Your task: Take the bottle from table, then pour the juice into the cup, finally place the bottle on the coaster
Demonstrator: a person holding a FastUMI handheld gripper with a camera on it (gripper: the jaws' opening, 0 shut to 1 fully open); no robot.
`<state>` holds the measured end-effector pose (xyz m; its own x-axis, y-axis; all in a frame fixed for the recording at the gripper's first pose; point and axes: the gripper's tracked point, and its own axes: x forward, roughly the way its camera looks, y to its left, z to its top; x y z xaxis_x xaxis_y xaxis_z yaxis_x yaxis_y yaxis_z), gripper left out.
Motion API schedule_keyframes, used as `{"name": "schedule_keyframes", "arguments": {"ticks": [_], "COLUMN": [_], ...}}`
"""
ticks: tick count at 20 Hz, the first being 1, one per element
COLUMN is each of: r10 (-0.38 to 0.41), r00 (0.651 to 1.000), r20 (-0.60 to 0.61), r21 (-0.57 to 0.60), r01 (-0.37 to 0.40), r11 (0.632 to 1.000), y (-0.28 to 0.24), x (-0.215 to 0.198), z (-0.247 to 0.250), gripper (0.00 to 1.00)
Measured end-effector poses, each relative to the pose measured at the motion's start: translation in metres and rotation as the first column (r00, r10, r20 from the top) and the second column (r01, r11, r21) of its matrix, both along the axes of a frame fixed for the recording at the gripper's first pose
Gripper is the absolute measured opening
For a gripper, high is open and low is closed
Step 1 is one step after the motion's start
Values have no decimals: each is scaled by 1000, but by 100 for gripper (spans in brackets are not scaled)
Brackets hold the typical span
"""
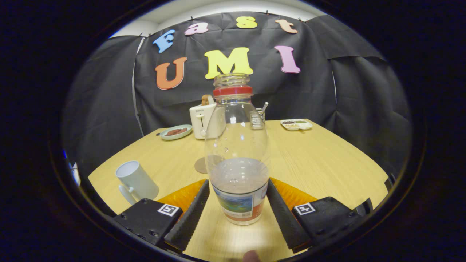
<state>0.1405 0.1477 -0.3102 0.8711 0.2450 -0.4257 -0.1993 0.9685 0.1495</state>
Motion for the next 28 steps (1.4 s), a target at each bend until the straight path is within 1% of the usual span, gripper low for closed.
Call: {"name": "schedule_keyframes", "arguments": {"ticks": [1, 5, 7, 11, 14, 17, 19, 22, 24, 26, 27, 28], "r10": [-7, -13, 1, 52, 114, 152, 176, 209, 235, 237, 237, 243], "r00": [1000, 1000, 1000, 997, 989, 978, 968, 954, 947, 946, 945, 941], "r20": [5, -2, 10, 60, 93, 144, 178, 216, 219, 223, 227, 236], "r21": [-2, -1, -11, -72, -156, -271, -383, -559, -631, -680, -712, -750], "r01": [7, 13, -1, -48, -99, -108, -96, -54, -46, -24, -5, 17], "r11": [1000, 1000, 1000, 996, 983, 956, 919, 827, 775, 733, 702, 662], "y": [0, 0, 3, 10, 22, 27, 27, 23, 25, 27, 28, 30], "x": [2, 1, -1, -7, -10, -8, -2, 7, 7, 11, 14, 18], "z": [0, 2, 11, 36, 53, 71, 81, 93, 91, 88, 87, 87], "gripper": [93, 83, 80, 76, 75, 75, 75, 75, 75, 75, 75, 75]}}
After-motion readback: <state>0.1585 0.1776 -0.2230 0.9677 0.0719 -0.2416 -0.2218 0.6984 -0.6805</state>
